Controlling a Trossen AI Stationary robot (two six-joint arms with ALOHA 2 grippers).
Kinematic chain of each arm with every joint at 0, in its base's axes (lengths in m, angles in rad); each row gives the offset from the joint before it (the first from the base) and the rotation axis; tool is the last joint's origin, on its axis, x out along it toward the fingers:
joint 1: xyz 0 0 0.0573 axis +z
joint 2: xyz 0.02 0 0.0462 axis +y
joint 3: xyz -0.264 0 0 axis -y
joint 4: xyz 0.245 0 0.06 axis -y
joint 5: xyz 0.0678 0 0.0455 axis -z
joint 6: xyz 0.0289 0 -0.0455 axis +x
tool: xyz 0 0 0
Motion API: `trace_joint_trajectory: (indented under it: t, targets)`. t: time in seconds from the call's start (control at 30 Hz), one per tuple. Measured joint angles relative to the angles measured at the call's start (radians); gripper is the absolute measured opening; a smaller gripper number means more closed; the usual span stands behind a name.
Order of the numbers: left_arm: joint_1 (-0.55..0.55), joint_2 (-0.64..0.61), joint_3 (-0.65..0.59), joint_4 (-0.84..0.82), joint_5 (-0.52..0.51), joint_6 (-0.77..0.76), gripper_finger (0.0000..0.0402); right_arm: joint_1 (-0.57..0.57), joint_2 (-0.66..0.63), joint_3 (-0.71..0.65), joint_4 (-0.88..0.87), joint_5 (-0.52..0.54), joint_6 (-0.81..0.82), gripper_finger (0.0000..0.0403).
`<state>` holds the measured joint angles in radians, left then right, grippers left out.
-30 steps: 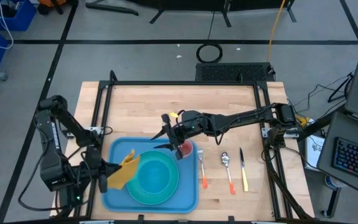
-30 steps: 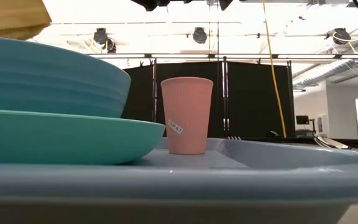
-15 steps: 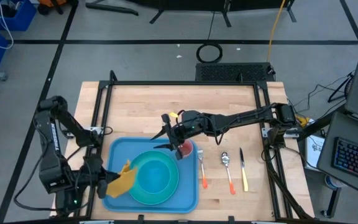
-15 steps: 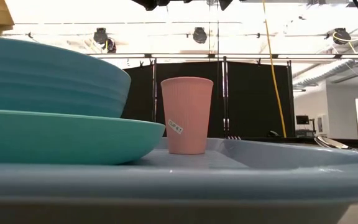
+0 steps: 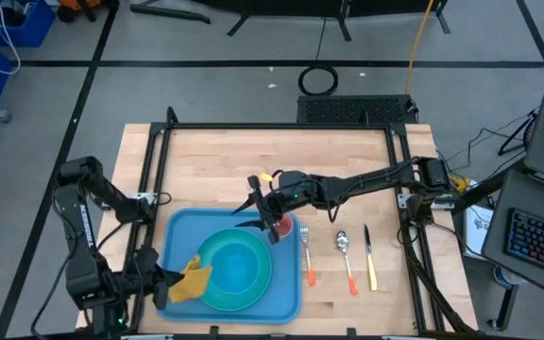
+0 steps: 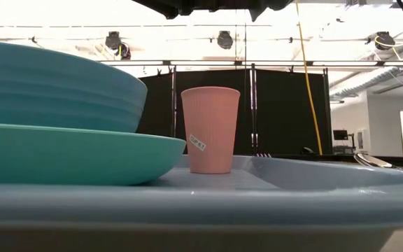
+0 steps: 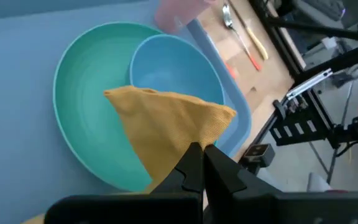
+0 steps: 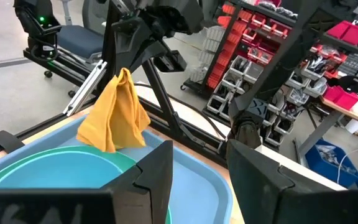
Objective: Set up tray
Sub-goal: Put the yellow table napkin on top of the blue tray to the left of the green plate
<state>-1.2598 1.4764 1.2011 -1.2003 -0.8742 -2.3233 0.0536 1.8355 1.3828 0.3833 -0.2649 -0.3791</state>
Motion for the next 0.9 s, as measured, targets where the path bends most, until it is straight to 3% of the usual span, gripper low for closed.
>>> trace_joint_trajectory:
  t: [0.1, 0.23, 0.43, 0.57, 0.77, 0.9]
  targets:
    - [0.004, 0.028, 0.0, -0.097, -0.021, -0.03, 0.0, 0.0, 0.0, -0.001, 0.001, 0.0, 0.009, 0.0144]
    - [0.029, 0.053, -0.004, -0.209, 0.096, -0.079, 0.0, 0.0, 0.0, -0.001, -0.001, -0.002, 0.028, 0.0144]
    - [0.069, 0.11, -0.029, -0.241, 0.16, -0.07, 0.0, 0.007, 0.0, -0.001, -0.006, -0.002, 0.052, 0.0144]
    - [0.09, 0.174, -0.03, -0.371, 0.222, -0.08, 0.0, 0.018, 0.0, -0.001, -0.006, -0.002, 0.051, 0.0144]
    - [0.136, 0.249, -0.048, -0.371, 0.237, -0.061, 0.0, 0.033, 0.0, -0.001, -0.006, -0.002, 0.048, 0.0144]
    - [0.15, 0.307, -0.061, -0.373, 0.327, -0.066, 0.0, 0.039, 0.0, -0.001, -0.006, -0.002, 0.049, 0.0144]
